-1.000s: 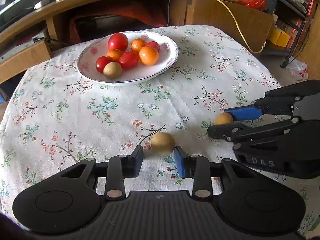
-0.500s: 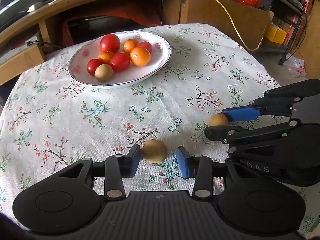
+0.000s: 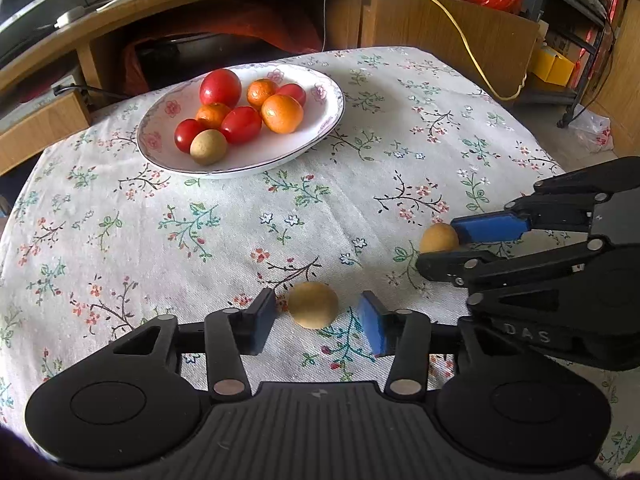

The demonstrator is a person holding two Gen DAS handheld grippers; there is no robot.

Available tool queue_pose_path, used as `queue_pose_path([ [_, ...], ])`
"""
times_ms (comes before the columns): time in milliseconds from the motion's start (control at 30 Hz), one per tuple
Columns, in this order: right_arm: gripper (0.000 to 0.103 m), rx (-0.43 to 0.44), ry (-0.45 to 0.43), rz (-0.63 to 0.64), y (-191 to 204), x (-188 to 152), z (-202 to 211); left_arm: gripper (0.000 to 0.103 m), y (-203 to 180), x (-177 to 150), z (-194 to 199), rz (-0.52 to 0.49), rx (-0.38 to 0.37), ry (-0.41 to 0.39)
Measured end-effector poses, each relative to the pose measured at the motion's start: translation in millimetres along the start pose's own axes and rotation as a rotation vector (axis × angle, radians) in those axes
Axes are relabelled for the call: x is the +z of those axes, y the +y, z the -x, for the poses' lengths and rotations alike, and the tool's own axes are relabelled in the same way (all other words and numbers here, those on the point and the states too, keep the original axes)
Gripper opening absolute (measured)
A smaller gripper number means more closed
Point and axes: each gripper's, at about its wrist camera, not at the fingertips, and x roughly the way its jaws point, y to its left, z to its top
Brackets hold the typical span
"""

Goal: Organize fruits

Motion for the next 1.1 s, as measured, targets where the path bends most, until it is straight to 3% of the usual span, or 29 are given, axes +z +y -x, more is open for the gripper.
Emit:
queue_pose_path([
  [133,0.023,0.000,-0.001,-0.016,-2.2,-3.6,3.3,0.069,1.5,-0.3,-2.5,-0.003,0.012,-0.012],
  [200,0.023,-0.007,-0.001,-0.022,-2.5,-5.7,5.3,0.083,5.0,-1.8,-4.6,0.010,0.029,-0.012],
  [367,0.023,-0.001,-0.002,-0.033,-5.0,-10.6,9.3,0.082,5.8,-3.5,-3.9,0.014,0.023,-0.019],
  [533,0.023,0.004,0.011,-0.039,-6.2,-9.1,9.1,0.075,1.8,-4.8,-0.6,0.012,0.029,-0.022],
  [600,0.023,0.003,0.012,-0.037,-6.2,-8.9,9.1,0.064,-0.3,-4.5,1.1,0.012,0.032,-0.024],
  [800,0.022,0.028,0.020,-0.065,-12.1,-7.6,10.7,0.044,-4.3,-6.9,6.7,0.025,0.021,-0.008],
  [933,0.022,0.034,0.017,-0.081,-12.2,-4.9,11.2,0.039,0.2,-7.9,10.7,0.048,0.011,-0.005],
  [1100,0.024,0.037,-0.018,-0.111,-12.9,5.6,15.8,0.041,6.3,-6.4,10.2,0.073,-0.006,-0.001],
])
